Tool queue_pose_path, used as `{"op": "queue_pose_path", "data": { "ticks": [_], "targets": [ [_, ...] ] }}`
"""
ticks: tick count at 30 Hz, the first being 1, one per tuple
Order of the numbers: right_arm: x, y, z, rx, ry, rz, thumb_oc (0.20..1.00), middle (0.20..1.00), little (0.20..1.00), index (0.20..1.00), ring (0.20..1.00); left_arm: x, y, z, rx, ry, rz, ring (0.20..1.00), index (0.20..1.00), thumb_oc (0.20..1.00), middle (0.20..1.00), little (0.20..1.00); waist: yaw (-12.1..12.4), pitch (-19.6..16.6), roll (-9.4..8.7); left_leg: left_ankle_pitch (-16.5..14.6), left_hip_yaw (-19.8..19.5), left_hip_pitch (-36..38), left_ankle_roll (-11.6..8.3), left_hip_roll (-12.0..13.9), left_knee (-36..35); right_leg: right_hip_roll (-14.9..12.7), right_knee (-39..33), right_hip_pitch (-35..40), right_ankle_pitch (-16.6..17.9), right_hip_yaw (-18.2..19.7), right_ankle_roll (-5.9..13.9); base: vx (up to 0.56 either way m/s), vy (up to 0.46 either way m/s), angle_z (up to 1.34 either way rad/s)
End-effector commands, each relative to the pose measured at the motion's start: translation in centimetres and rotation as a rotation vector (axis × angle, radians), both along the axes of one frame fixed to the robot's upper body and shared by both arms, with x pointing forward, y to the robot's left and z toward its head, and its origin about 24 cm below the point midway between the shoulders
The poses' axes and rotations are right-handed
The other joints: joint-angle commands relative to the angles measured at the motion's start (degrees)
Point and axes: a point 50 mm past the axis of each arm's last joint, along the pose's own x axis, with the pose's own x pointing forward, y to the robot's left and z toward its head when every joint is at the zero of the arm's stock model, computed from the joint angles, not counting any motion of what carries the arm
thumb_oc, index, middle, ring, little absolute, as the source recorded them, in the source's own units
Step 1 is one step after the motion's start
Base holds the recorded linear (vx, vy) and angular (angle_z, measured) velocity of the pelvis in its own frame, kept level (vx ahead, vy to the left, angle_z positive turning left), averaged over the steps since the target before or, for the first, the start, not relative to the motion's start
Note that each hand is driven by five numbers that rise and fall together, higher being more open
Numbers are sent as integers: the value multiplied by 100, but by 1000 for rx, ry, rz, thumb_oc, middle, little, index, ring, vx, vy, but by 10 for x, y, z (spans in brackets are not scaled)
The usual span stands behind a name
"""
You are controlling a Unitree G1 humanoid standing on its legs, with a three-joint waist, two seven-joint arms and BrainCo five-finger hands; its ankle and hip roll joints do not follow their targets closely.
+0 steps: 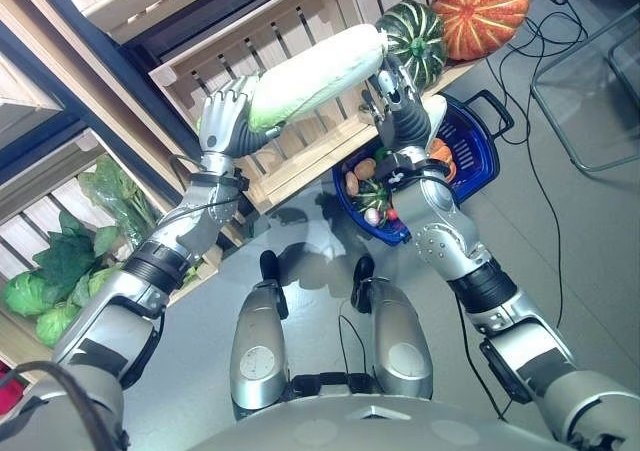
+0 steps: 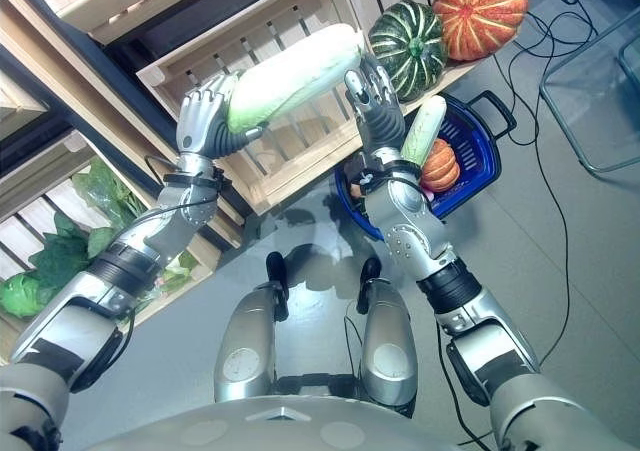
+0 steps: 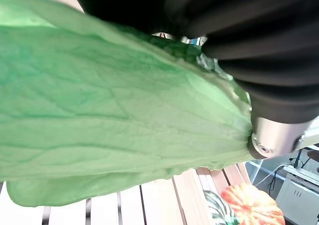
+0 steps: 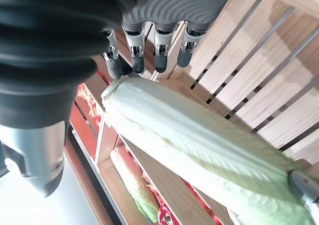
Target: Pick up fruits and vegetables into the basket
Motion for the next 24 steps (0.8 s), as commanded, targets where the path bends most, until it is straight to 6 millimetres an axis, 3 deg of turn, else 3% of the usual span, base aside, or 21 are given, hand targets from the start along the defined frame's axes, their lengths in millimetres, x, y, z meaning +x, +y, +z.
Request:
{"op": "queue_pose_path", "data": {
  "ticks": [1,15,24],
  "targets": [
    [-12,27,22,6,-156,71,1000,1000,1000,1000,1000,-13,-55,21,-202,-28,-228,200,200,200,200,200,15,-488,-32,-741,262,206,63,-66,312,-134,-729,388,306,-39,285,0,0,0],
    [-40,-2,78,-122,-525,-155,1000,1000,1000,1000,1000,-12,-26,-2,-550,104,-57,200,200,200,200,200,-107,-503,40,-776,278,332,81,-82,288,-122,-701,427,282,55,331,8,15,-1],
    [-40,-28,76,-18,-476,-294,1000,1000,1000,1000,1000,-15,-10,5,-744,24,-14,200,200,200,200,200,-171,-488,68,-791,305,364,85,-69,329,-127,-676,454,265,112,324,3,6,0]
  ]
}}
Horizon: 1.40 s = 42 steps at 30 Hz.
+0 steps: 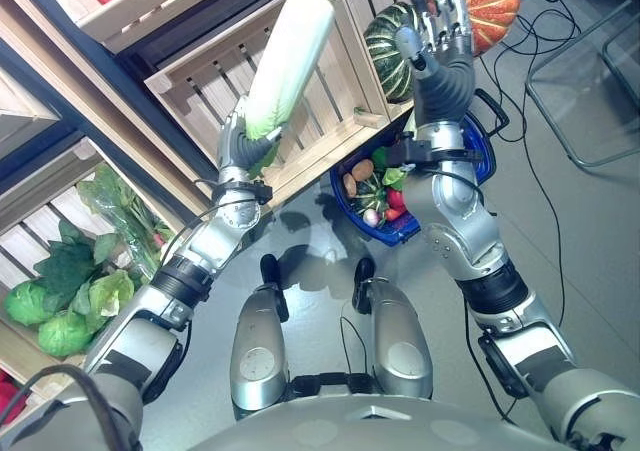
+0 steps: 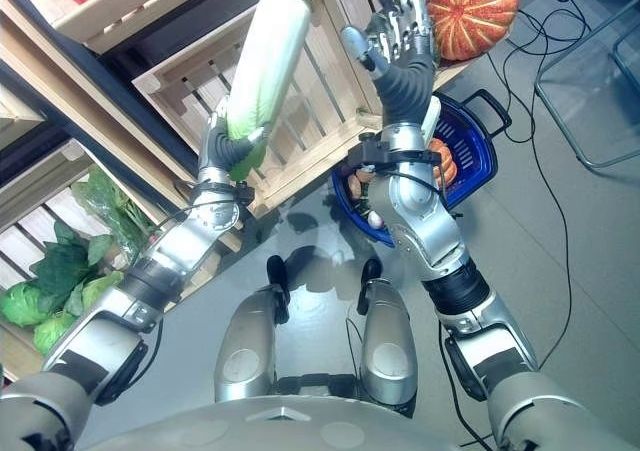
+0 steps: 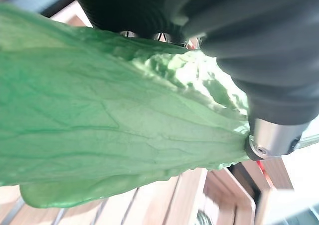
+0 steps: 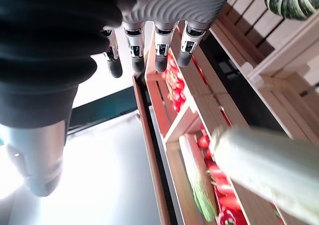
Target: Pick up fruits and vegetables into the basket
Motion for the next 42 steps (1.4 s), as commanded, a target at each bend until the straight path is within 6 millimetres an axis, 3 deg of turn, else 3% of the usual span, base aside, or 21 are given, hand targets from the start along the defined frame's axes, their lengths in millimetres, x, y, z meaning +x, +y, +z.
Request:
{"op": "queue_pose_path", "data": {
  "ticks": [1,5,11,23,42],
  "targets": [
    [-13,-11,14,150,-100,-28,1000,1000,1000,1000,1000,-8,-9,26,-146,-186,-24,200,200,200,200,200,-95,-438,-22,-774,220,283,84,-74,342,-128,-691,440,263,30,321,0,0,0],
    [-10,-11,11,169,-75,-11,1000,1000,1000,1000,1000,-9,-9,32,-160,-228,-31,200,200,200,200,200,-89,-440,-18,-773,209,287,89,-88,330,-129,-701,450,261,29,310,-4,2,-2],
    [-5,3,4,173,2,150,1000,1000,1000,1000,1000,-12,-16,51,-16,-349,-62,200,200,200,200,200,-56,-444,-37,-768,207,269,85,-105,348,-133,-709,453,269,35,288,0,0,0],
    [-4,48,-13,75,152,523,1000,1000,1000,1000,1000,-17,-41,75,342,-495,-185,200,200,200,200,200,76,-467,-99,-736,190,264,69,-109,310,-149,-738,467,285,-58,301,-1,-5,2],
    [2,62,-27,218,295,624,1000,1000,1000,1000,1000,-35,-76,94,715,-757,-282,200,200,200,200,200,163,-397,-251,-754,183,208,65,-119,248,-163,-790,412,352,-157,380,-10,-7,3]
  ]
}}
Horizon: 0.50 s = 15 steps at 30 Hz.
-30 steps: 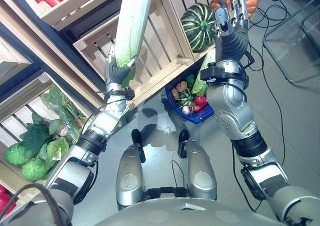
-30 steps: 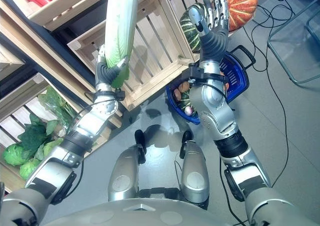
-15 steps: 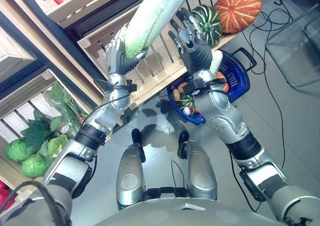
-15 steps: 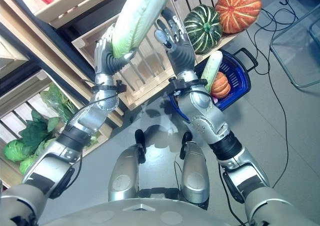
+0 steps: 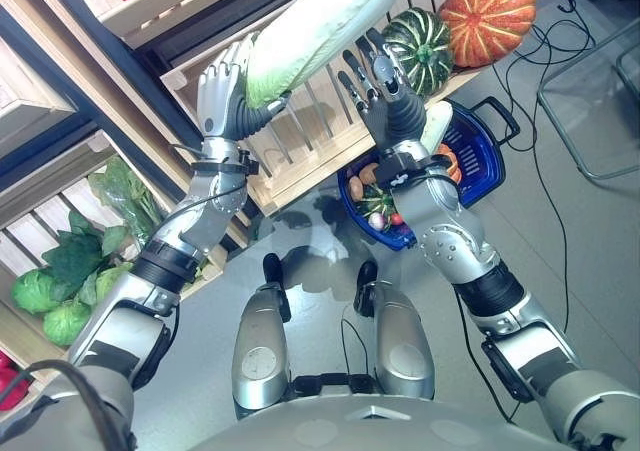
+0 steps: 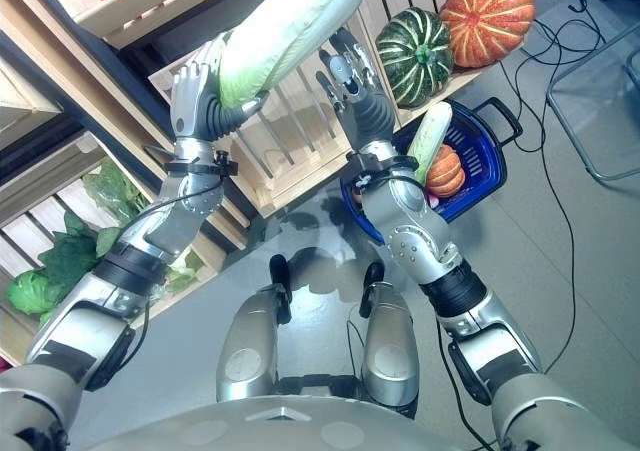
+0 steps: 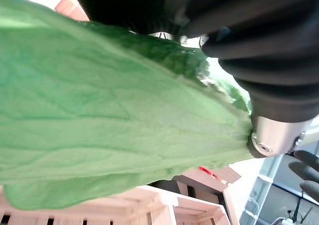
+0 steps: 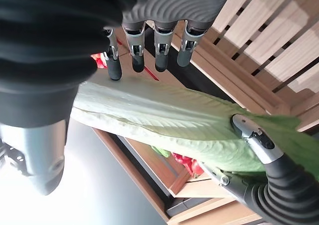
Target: Pick up fruits and vegetables into the basket
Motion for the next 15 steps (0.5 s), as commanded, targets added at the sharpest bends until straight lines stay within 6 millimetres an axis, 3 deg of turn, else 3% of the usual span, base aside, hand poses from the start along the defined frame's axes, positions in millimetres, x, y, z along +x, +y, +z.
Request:
{"op": "queue_pose_path", "data": {
  "ticks": [1,8,12,15],
  "targets": [
    [-9,34,11,82,-15,143,1000,1000,1000,1000,1000,-34,-71,26,175,-242,-319,200,200,200,200,200,47,-386,-254,-809,274,264,47,-105,309,-114,-777,320,362,54,368,0,0,0],
    [-9,37,16,122,-23,165,1000,1000,1000,1000,1000,-40,-81,30,249,-299,-335,200,200,200,200,200,62,-375,-304,-830,271,251,36,-101,267,-112,-830,319,370,39,388,-8,-7,3],
    [-9,38,20,115,-44,158,1000,1000,1000,1000,1000,-37,-83,28,212,-214,-353,200,200,200,200,200,78,-382,-316,-826,262,260,33,-105,234,-110,-861,333,376,21,396,-3,-4,1],
    [-8,37,24,80,-83,98,1000,1000,1000,1000,1000,-28,-81,21,90,-53,-352,200,200,200,200,200,86,-386,-308,-814,256,283,31,-107,199,-102,-887,360,375,20,400,0,0,0]
  ]
}}
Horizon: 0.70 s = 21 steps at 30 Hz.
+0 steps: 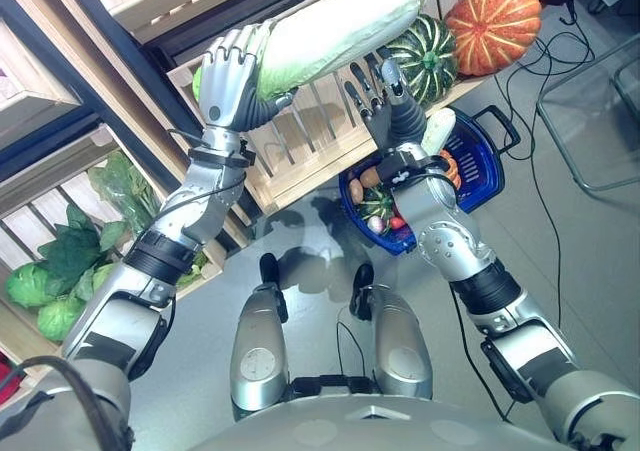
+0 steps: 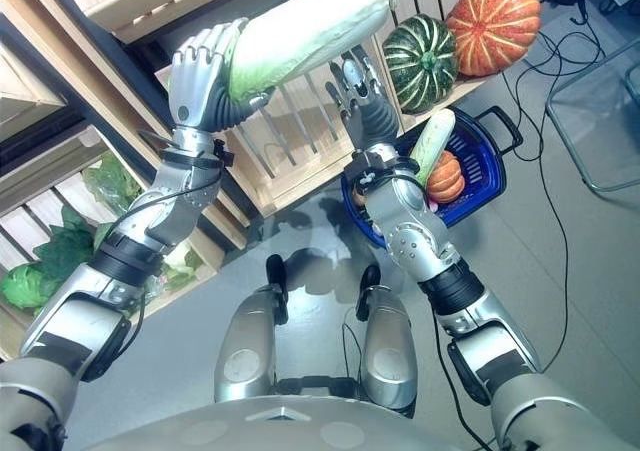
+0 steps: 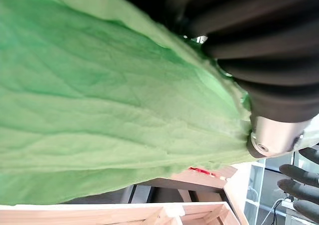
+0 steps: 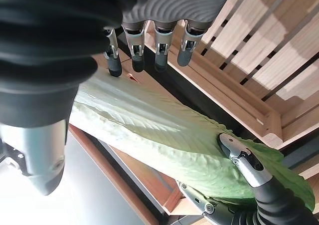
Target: Pick up fruits and vegetables into the basket
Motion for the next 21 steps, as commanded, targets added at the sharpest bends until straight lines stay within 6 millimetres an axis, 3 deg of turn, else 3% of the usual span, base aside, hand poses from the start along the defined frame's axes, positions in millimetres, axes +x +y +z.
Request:
{"op": "queue_pose_path", "data": {
  "ticks": [1,8,12,21],
  "targets": [
    [-16,40,37,37,-182,111,1000,1000,1000,1000,1000,-27,-69,16,-63,-3,-353,200,200,200,200,200,14,-180,-148,-820,278,388,23,-105,222,-102,-775,382,368,99,385,0,0,0],
    [-15,21,47,-122,-300,-107,1000,1000,1000,1000,1000,-13,-42,9,-337,86,-230,200,200,200,200,200,-81,-243,-102,-822,275,481,20,-110,166,-84,-799,423,361,167,432,3,13,-1],
    [-14,4,51,-194,-346,-226,1000,1000,1000,1000,1000,-10,-22,11,-459,52,-174,200,200,200,200,200,-130,-298,-44,-821,271,547,24,-126,134,-93,-821,477,351,191,441,19,35,-3],
    [-15,-28,65,-249,-401,-467,1000,1000,1000,1000,1000,-10,1,19,-610,-49,-130,200,200,200,200,200,-200,-377,20,-857,269,647,24,-141,113,-104,-861,582,319,242,436,6,8,0]
  ]
}}
